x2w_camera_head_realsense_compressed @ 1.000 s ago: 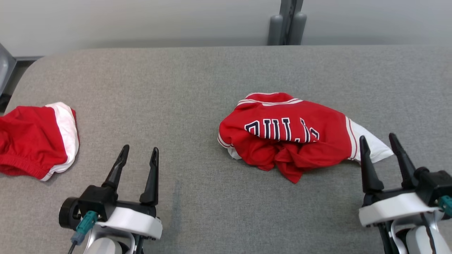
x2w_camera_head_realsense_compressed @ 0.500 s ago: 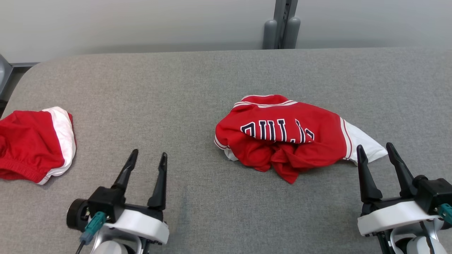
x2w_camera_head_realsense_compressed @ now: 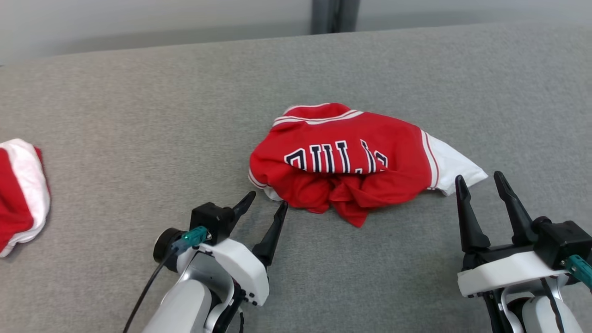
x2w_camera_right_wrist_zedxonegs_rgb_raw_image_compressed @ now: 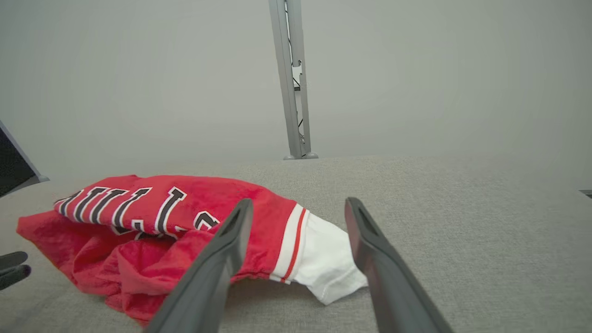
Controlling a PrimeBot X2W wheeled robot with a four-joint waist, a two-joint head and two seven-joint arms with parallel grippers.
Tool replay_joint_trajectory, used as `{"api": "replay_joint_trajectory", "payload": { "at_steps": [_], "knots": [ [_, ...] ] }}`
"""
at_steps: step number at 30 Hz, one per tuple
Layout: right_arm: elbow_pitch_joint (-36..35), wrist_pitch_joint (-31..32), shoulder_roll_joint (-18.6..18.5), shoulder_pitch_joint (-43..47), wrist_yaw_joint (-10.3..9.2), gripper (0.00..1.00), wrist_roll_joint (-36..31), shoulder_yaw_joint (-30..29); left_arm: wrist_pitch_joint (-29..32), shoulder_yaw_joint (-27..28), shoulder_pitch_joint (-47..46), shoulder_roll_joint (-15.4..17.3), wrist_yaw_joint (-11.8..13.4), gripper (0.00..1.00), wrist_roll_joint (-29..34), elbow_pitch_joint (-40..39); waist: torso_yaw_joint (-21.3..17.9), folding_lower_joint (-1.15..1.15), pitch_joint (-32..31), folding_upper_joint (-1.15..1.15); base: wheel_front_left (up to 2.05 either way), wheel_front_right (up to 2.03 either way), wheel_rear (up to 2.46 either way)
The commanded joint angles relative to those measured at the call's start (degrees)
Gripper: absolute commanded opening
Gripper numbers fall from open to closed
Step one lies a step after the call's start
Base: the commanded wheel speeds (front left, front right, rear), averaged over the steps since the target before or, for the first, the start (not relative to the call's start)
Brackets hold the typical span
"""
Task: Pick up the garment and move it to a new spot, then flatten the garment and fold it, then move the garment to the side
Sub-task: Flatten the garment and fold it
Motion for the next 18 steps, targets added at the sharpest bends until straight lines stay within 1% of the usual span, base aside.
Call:
{"api": "replay_joint_trajectory", "payload": {
  "at_steps": [1,7,8,9,10,15,18],
  "knots": [
    [0.27,-0.69,-0.14,-0.77,0.01,1.00,0.50,-0.11,0.50,-0.07,-1.92,0.25,-0.14,1.00,-0.76,1.45,-1.83,0.00,1.67,0.00,0.00,0.00,0.00],
    [1.48,-1.71,-0.10,-1.17,0.01,1.00,1.19,-0.34,1.63,-0.45,-6.29,0.01,-0.43,1.00,-3.96,7.17,-3.33,0.00,2.92,0.00,0.00,0.00,0.00],
    [1.66,-1.85,-0.09,-1.34,0.01,1.00,1.31,-0.31,1.26,-0.37,-7.00,0.00,-0.44,0.96,-4.43,7.80,-3.48,0.00,3.03,0.00,0.00,0.00,0.00],
    [1.75,-2.05,-0.09,-1.51,0.01,1.00,1.51,-0.33,0.93,-0.33,-7.65,-0.01,-0.58,0.19,-4.83,8.50,-3.54,0.00,3.13,0.00,0.00,0.00,0.00],
    [1.87,-2.16,-0.09,-1.65,0.01,1.00,1.63,-0.37,0.66,-0.29,-8.16,-0.01,-0.67,0.00,-5.16,9.12,-3.59,0.00,3.19,0.00,0.00,0.00,0.00],
    [2.32,-2.62,-0.09,-1.80,0.01,1.00,2.17,-0.29,-2.12,-0.48,-10.24,0.43,-1.03,0.00,-4.75,10.17,-3.50,0.00,3.25,0.00,0.00,0.00,0.00],
    [2.54,-2.69,-0.10,-1.74,0.01,1.00,2.32,-0.46,-3.44,-0.53,-10.30,0.92,-0.96,0.00,-4.43,8.12,-3.02,0.00,3.10,0.00,0.00,0.00,0.00]
  ]
}}
